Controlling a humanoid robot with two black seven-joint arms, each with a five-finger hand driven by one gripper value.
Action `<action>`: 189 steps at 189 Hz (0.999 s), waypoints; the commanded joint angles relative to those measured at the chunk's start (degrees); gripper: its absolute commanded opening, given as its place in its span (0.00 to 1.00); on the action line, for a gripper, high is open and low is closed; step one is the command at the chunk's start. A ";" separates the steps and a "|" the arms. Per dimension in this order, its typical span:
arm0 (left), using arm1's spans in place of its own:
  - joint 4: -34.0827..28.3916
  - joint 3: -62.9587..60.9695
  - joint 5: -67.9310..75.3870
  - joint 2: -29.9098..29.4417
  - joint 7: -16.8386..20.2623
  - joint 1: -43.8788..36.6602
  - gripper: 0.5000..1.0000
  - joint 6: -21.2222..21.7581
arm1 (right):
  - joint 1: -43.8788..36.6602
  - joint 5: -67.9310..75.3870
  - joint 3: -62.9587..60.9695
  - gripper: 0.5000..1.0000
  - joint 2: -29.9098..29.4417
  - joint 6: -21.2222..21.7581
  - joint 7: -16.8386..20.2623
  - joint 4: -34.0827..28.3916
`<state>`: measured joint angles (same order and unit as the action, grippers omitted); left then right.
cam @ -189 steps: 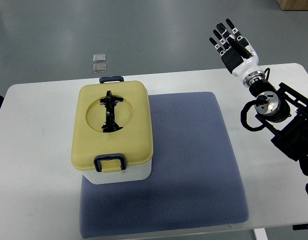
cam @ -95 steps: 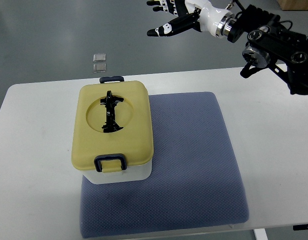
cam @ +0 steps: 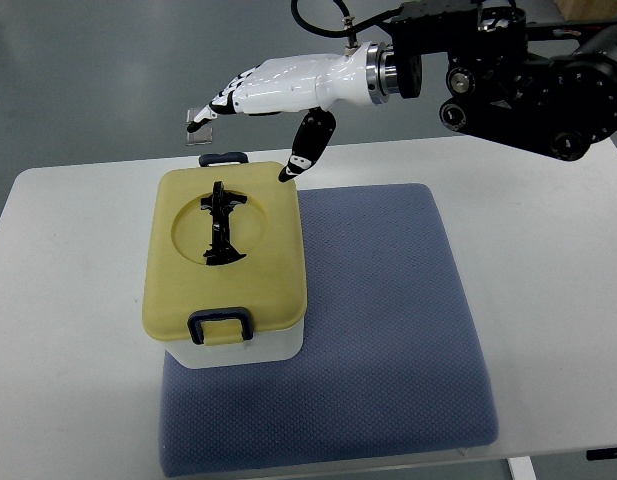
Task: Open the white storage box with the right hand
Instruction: 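Reach the right hand over the yellow lid toward its black handle, then grasp the black lid handle with the right hand and lift the lid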
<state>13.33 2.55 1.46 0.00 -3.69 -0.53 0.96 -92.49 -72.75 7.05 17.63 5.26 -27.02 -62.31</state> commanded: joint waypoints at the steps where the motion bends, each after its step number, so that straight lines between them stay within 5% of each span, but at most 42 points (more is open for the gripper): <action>1: 0.12 0.00 0.04 0.00 0.00 0.00 1.00 0.00 | 0.99 -0.55 0.34 0.86 -1.45 -2.27 -0.14 0.00; 104: -0.50 0.09 -0.05 0.00 0.00 0.00 1.00 0.09 | 7.94 -0.64 0.69 0.84 -7.17 -11.41 0.21 3.60; 189: -0.59 0.09 -0.05 0.00 0.00 0.00 1.00 0.09 | 9.87 0.32 0.07 0.77 -10.86 -14.31 0.30 5.53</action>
<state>12.83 2.58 1.40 0.00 -3.69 -0.52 1.06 -82.94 -72.73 7.32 7.52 -8.77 -26.79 -56.85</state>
